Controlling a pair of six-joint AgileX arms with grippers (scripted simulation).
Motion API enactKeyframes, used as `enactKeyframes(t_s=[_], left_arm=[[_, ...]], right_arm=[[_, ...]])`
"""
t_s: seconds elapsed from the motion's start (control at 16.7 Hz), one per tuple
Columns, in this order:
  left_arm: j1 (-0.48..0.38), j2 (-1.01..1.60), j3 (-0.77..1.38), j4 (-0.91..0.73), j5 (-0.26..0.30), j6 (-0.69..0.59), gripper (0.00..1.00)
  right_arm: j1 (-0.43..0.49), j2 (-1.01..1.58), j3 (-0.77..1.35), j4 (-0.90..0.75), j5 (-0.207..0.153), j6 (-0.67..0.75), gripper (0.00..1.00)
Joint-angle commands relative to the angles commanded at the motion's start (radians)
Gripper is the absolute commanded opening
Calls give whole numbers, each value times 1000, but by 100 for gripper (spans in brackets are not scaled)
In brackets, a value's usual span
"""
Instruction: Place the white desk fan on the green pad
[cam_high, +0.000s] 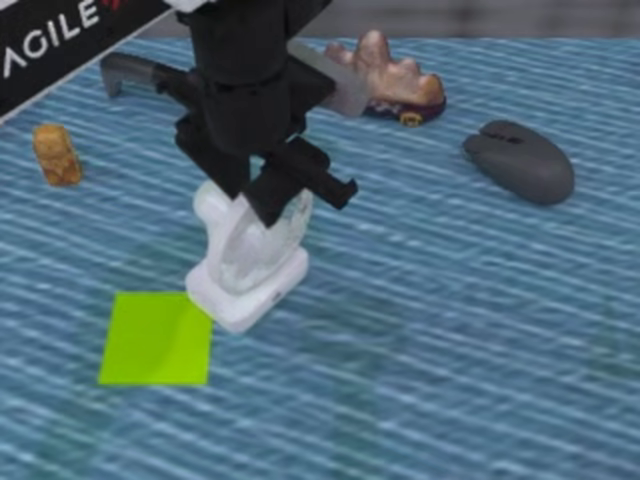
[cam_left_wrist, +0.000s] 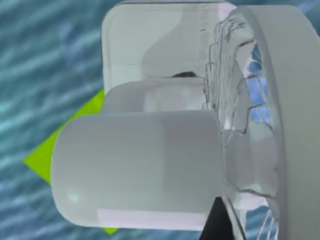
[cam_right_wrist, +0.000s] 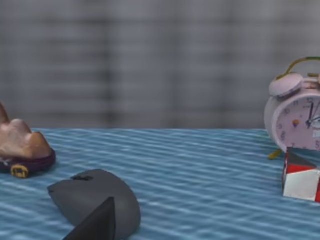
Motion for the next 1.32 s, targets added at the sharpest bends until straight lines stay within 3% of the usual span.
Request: enactKeyframes(t_s=[0.24,0.84,1.02,1.32], left_arm=[[48,-67,-95,22,0,212,0],[207,-315,-425,115,2,946,0],[236,-361,-489,133,1,1054,0],[242,-370,-501,136,1,1072,0]], right_arm=[[0,0,0,0,0,0,100],[0,0,0,0,0,0,100],[0,0,0,0,0,0,100],[0,0,0,0,0,0,100]])
